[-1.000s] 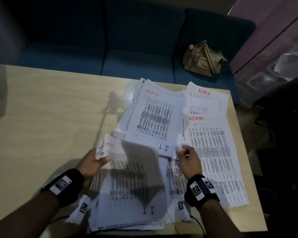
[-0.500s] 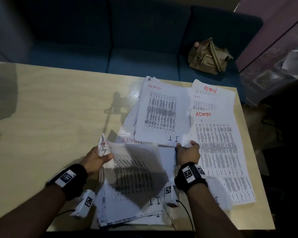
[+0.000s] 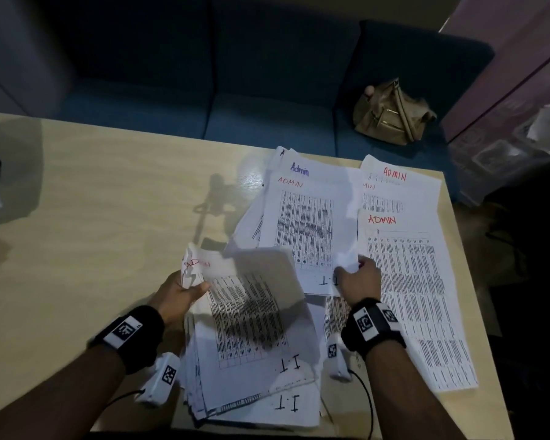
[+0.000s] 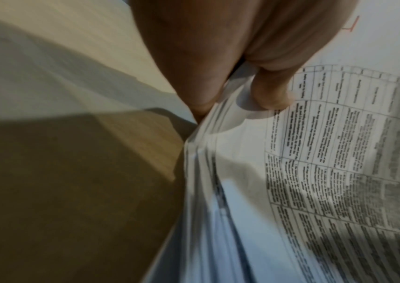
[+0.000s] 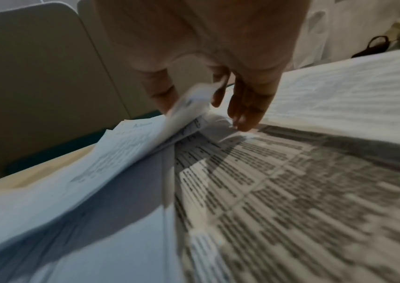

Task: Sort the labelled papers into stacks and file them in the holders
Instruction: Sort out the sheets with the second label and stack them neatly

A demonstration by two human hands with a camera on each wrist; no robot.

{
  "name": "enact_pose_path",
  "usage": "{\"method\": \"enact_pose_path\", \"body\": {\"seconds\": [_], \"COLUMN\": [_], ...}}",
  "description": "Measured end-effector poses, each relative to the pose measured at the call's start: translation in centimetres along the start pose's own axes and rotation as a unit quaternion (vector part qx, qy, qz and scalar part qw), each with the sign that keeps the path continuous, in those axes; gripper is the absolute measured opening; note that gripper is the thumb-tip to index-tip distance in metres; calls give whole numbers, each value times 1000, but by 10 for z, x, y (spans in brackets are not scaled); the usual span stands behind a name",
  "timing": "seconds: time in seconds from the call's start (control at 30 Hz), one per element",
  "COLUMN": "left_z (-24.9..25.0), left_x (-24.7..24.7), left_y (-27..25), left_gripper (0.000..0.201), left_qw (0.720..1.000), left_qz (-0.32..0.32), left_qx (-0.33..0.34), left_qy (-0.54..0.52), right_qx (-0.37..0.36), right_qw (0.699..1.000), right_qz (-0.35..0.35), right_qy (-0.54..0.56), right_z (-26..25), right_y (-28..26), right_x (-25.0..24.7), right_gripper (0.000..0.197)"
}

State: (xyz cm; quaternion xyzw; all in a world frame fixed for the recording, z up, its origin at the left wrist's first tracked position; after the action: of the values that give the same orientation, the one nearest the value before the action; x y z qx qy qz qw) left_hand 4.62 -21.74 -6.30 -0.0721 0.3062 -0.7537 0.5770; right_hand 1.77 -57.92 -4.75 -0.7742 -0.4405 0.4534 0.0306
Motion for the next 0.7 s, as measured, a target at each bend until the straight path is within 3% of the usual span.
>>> {"method": "enact_pose_path", "body": {"seconds": [0.13, 0.4, 0.53, 0.7], "left_z": [0, -2, 5, 19], "left_x": [1, -2, -3, -6], "left_y": [1, 6, 13, 21], "left_gripper": [23, 17, 23, 32], "left_qw": [1000, 999, 997, 993], "left_qz": [7, 10, 54, 107], "left_qx": [-6, -39, -43, -41], "left_qy": [3, -7, 28, 3], "right_qx": [29, -128, -214, -250], "right_qw": [998, 989, 963, 919], "right_qz": [18, 60, 128, 204], "right_qy": [46, 32, 107, 226], "right_z": [-21, -69, -80, -75], "right_y": [10, 5, -10, -18], "right_x": [2, -27, -74, -124], "right_gripper": [57, 33, 33, 34]}}
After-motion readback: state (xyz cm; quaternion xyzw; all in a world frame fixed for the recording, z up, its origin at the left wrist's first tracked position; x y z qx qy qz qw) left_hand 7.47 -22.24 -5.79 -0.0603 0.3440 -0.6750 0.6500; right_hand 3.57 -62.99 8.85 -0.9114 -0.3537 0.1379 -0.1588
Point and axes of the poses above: each hand's wrist, its own y-axis towards the middle knuckle, its own x-axis out of the palm, z = x × y, the point moved 6 cm from there along y, towards the middle knuckle, and after that the axes turned 1 degree about -x, right-handed, at the moved point
